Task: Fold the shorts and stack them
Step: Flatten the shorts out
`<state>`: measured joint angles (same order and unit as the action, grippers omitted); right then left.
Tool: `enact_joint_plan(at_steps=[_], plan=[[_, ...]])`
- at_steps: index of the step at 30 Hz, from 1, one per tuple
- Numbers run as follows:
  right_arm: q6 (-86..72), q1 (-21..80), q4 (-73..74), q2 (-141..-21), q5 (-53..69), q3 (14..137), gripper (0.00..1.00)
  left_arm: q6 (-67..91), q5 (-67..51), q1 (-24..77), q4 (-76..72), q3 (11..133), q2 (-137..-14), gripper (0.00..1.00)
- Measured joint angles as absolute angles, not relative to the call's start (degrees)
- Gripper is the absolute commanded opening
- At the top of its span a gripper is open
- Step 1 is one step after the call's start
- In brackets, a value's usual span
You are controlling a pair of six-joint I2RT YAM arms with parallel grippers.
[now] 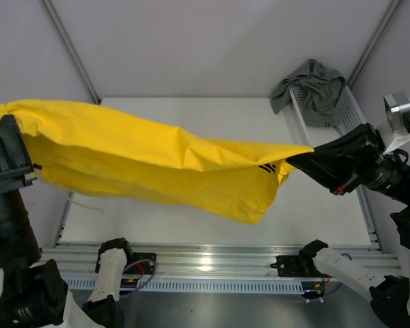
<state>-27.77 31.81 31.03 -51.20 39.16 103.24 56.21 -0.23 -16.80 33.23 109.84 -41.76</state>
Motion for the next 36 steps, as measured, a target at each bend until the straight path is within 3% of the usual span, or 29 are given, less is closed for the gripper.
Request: enact_joint_plan(at_steps=[11, 17, 22, 31, 36], plan=[[-29.36, 31.59, 29.5, -44.93, 40.01, 102.98, 0.0, 55.88, 3.31, -16.82, 31.24, 112.05, -36.58, 0.0], [-29.63, 31.27, 30.28, -45.25, 38.57, 102.94, 0.0, 56.53, 4.34, -16.82, 30.02, 106.15, -34.96, 0.0], [-30.3, 31.29, 29.71, -45.47, 35.16, 97.19, 0.0, 57.21, 3.81, -16.82, 25.82, 93.45, -33.98, 0.0], [-34.09, 31.14, 24.38, -44.49, 28.18, 63.16, 0.0, 57.54, 4.14, -16.82, 22.81, 56.4, -26.35, 0.0], [-35.0, 30.13, 19.92, -47.2, 26.02, 53.25, 0.0, 58.5, 4.12, -16.82, 14.22, 40.4, -23.05, 0.0]])
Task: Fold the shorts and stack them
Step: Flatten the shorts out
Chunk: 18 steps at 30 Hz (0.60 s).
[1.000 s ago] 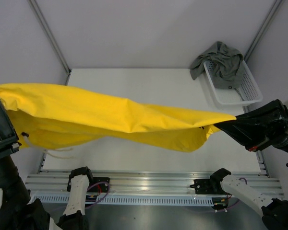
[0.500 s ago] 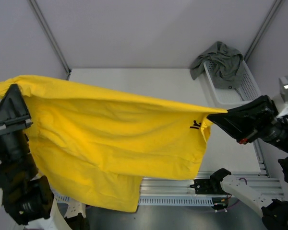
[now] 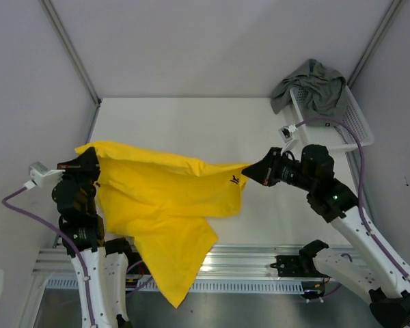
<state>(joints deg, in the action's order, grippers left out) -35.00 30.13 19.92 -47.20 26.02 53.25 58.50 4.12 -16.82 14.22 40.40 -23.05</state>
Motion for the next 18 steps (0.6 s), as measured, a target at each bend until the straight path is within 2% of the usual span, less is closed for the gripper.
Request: enact_joint_plan(at_steps=[3, 7, 13, 18], plan=[[-35.33, 28.36, 14.28, -52.82, 25.47, 51.03, 0.0, 58.76, 4.16, -16.82, 7.55, 33.69, -27.2, 0.0], [-36.03, 25.02, 6.52, -62.04, 25.06, 50.37, 0.0, 59.09, 4.43, -16.23, -1.78, 31.46, -38.92, 0.0], [-36.47, 20.75, -2.52, -75.48, 24.88, 52.21, 0.0, 58.92, 6.83, -12.01, -13.76, 33.65, -58.19, 0.0], [-36.58, 18.96, -6.81, -87.64, 25.69, 60.75, 0.0, 58.94, 8.08, -10.63, -19.7, 40.45, -72.69, 0.0]])
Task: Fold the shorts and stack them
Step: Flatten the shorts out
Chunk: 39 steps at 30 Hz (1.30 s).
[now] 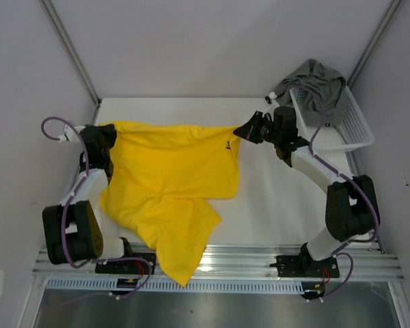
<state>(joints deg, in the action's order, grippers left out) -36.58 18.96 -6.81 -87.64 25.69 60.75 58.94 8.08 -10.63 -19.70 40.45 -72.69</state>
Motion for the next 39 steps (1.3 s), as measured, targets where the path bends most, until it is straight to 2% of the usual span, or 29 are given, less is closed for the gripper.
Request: enact_joint_plan(at_steps=[6, 7, 8, 9, 10, 11, 12, 15, 19, 23, 31, 34, 39], plan=[[-39.33, 14.37, -11.46, -106.65, 27.99, 78.56, 0.0, 59.64, 8.84, -9.41, -25.36, 56.23, -92.49, 0.0], [-40.07, 13.37, -12.19, -110.39, 28.4, 82.5, 0.01, 60.05, 8.75, -9.23, -26.11, 59.57, -96.27, 0.17], [-40.88, 12.47, -12.71, -114.39, 28.82, 86.41, 0.16, 60.47, 8.4, -9.1, -26.59, 63.37, -100.09, 0.39], [-42.04, 11.64, -12.84, -118.56, 29.23, 91.2, 0.4, 61.04, 7.94, -8.93, -27.42, 67.31, -104.09, 0.72], [-43.11, 10.92, -12.27, -123.28, 29.02, 97.06, 0.78, 61.3, 7.6, -8.75, -28.38, 70.78, -107.96, 0.99], [-43.62, 10.37, -11.55, -127.31, 28.75, 102.32, 0.86, 61.84, 7.2, -8.69, -28.51, 74.41, -111.46, 0.99], [-43.77, 9.76, -10.83, -131.83, 28.25, 108.4, 0.99, 62.43, 6.79, -8.71, -26.87, 78.81, -115.0, 0.99], [-43.99, 8.54, -5.13, -142.04, 26.11, 123.79, 1.0, 61.78, 5.23, -8.78, -21.96, 89.69, -121.97, 0.99], [-42.06, 8.1, 0.14, -141.12, 22.44, 123.39, 0.99, 60.16, 4.78, -8.75, -18.79, 89.43, -118.74, 0.99], [-39.16, 9.21, 3.44, -130.41, 19.42, 110.04, 0.99, 57.47, 5.13, -8.75, -11.99, 87.99, -109.62, 0.99], [-36.07, 19.51, 5.82, -103.09, 13.17, 81.84, 0.81, 52.29, 7.2, -9.13, 0.49, 78.87, -87.35, 0.99], [-35.51, 28.05, 6.13, -98.45, 11.2, 74.59, 0.75, 50.43, 7.25, -10.26, 5.17, 74.94, -84.09, 0.99], [-33.52, 41.1, 10.17, -97.84, 7.88, 68.9, 0.66, 48.95, 4.51, -15.0, 10.66, 65.82, -83.85, 0.99]])
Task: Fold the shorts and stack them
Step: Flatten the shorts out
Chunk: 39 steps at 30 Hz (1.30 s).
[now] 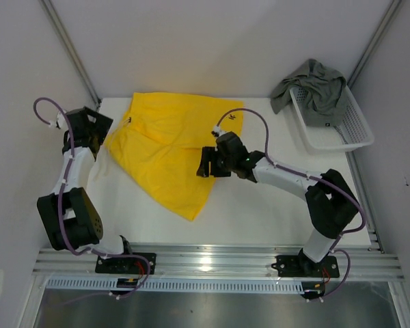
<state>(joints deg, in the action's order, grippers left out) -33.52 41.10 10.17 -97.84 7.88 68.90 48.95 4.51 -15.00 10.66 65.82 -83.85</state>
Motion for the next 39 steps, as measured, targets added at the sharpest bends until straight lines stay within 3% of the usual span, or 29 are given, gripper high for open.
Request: enact_joint_plan(at_steps=[8, 18, 30, 34, 39], plan=[[-33.43, 52.18, 15.4, -97.84, 2.59, 66.15, 0.63, 48.97, 0.56, -18.04, 13.91, 56.84, -85.65, 0.99], [-40.32, 63.57, 13.69, -97.82, -1.69, 60.2, 0.6, 49.06, 0.08, -18.04, 6.48, 47.37, -81.8, 0.99], [-43.59, 63.94, 0.64, -99.48, -1.69, 56.84, 0.5, 49.5, 0.97, -18.04, -0.67, 41.19, -76.79, 0.99], [-44.42, 63.55, -4.32, -102.08, -0.1, 56.77, 0.42, 49.65, 1.1, -18.04, -2.24, 39.35, -75.57, 0.99], [-46.76, 62.98, -8.86, -104.03, 2.15, 54.33, 0.21, 50.0, 1.04, -18.04, -2.92, 38.39, -75.29, 0.99]])
